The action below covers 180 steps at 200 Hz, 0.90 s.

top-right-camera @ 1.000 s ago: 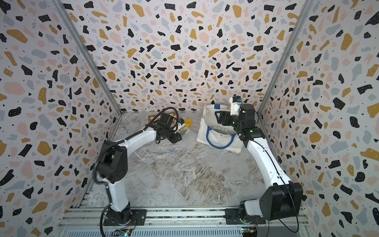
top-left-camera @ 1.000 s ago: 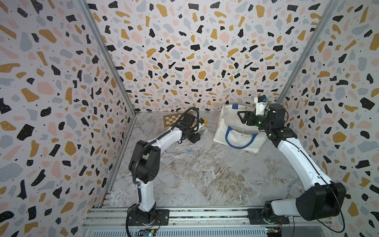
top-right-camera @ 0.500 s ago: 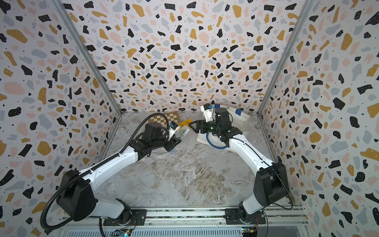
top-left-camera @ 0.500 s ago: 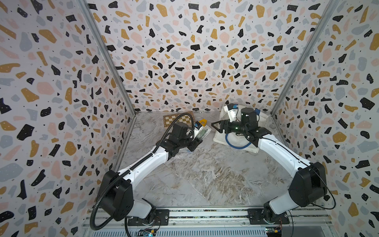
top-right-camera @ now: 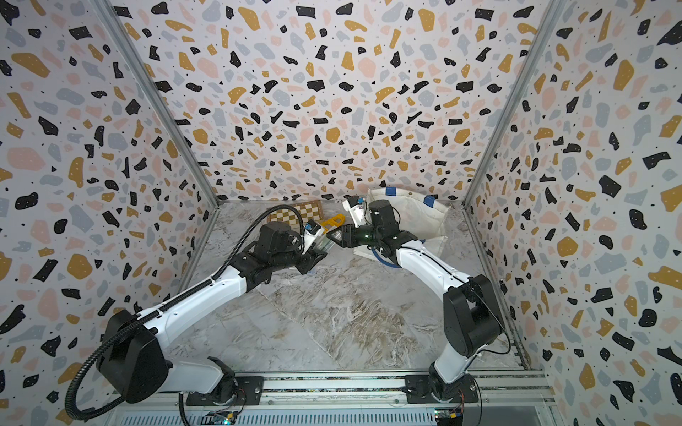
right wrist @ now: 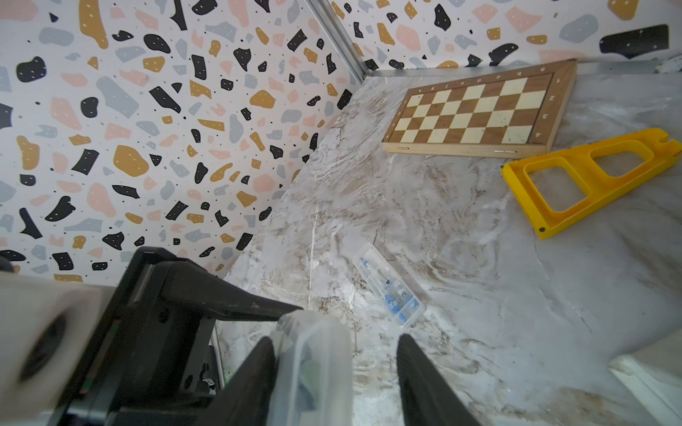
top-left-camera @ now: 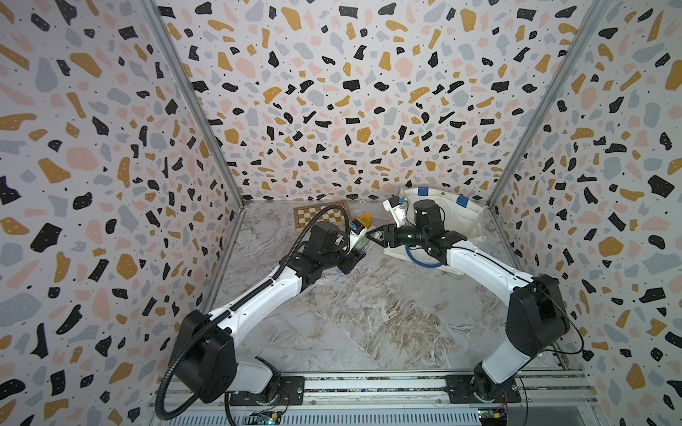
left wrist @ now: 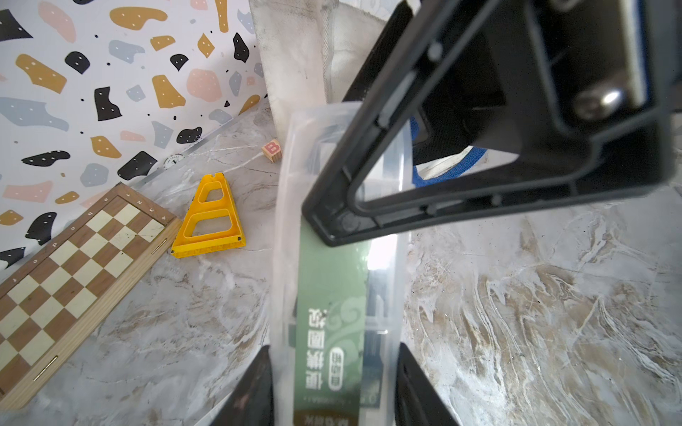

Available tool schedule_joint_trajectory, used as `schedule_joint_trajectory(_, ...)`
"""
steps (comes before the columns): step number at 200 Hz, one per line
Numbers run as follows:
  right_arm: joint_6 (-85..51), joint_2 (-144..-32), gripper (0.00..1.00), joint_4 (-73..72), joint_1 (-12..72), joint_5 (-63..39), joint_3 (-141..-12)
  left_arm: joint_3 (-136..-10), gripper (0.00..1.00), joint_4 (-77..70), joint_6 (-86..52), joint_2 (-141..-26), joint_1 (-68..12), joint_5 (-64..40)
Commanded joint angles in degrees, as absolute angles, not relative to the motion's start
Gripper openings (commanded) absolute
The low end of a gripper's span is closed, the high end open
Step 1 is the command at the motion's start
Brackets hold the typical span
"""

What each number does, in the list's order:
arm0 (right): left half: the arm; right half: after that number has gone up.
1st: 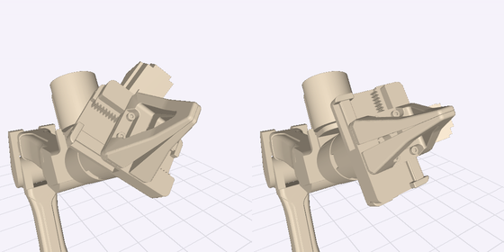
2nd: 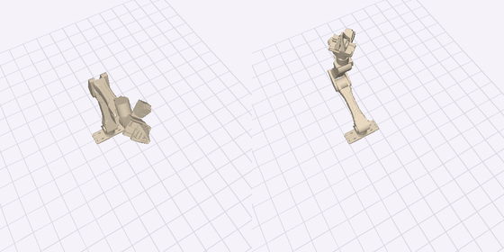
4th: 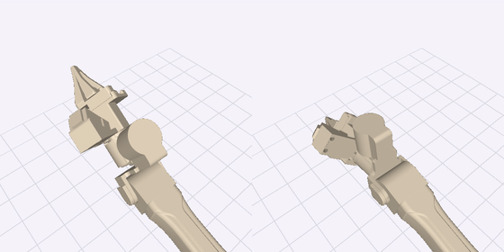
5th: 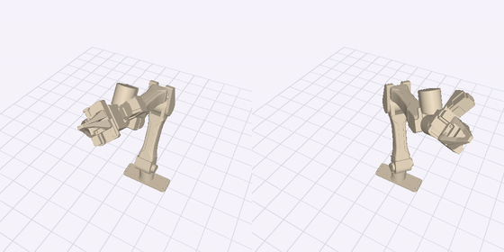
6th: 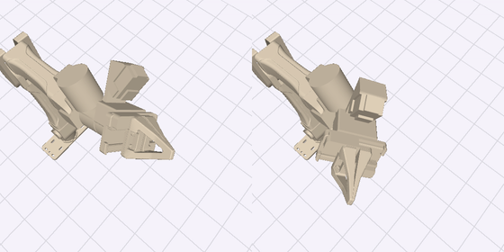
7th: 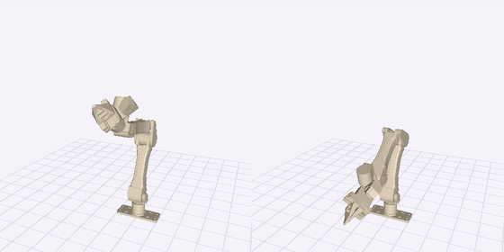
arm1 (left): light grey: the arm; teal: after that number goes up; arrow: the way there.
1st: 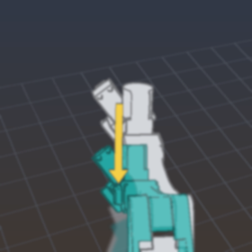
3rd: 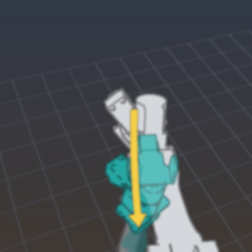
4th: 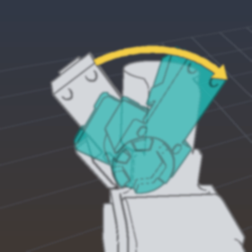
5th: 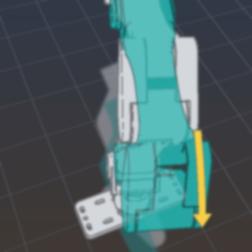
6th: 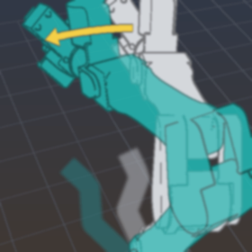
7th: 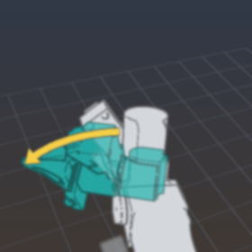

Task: Put the compass set into the canvas bag
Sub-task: Place the compass set in the canvas bag.

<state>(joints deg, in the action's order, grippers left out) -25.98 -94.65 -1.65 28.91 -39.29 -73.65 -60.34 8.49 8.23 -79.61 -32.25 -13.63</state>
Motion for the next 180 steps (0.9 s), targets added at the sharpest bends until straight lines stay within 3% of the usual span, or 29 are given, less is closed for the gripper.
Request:
schedule_joint_trajectory(1, -26.19, -93.25, 0.45, -3.16, 29.32, -40.62, -74.77, -59.94, 0.24, 5.58, 7.99, -78.86, -32.44, -12.59)
schedule_joint_trajectory(42, -25.39, -92.99, 0.24, -1.91, 29.33, -39.47, -75.27, -60.62, 0.35, 5.60, 8.12, -79.69, -32.43, -11.47)
schedule_joint_trajectory(75, -24.66, -91.76, 0.11, -1.02, 29.28, -37.28, -75.67, -60.08, 0.62, 5.65, 6.16, -79.74, -32.51, -9.49)
schedule_joint_trajectory(92, -24.47, -91.01, 0.05, -0.55, 29.30, -36.53, -76.34, -59.06, 0.69, 5.91, 5.72, -78.93, -32.54, -10.29)
schedule_joint_trajectory(135, -21.77, -88.11, 0.00, 4.65, 27.99, -31.52, -82.54, -55.00, 0.73, 3.61, 5.63, -75.68, -32.54, -15.02)
schedule_joint_trajectory(180, -21.24, -82.47, 0.00, 7.48, 19.87, -24.73, -84.90, -53.10, 0.72, 3.78, 7.95, -74.19, -32.54, -23.14)
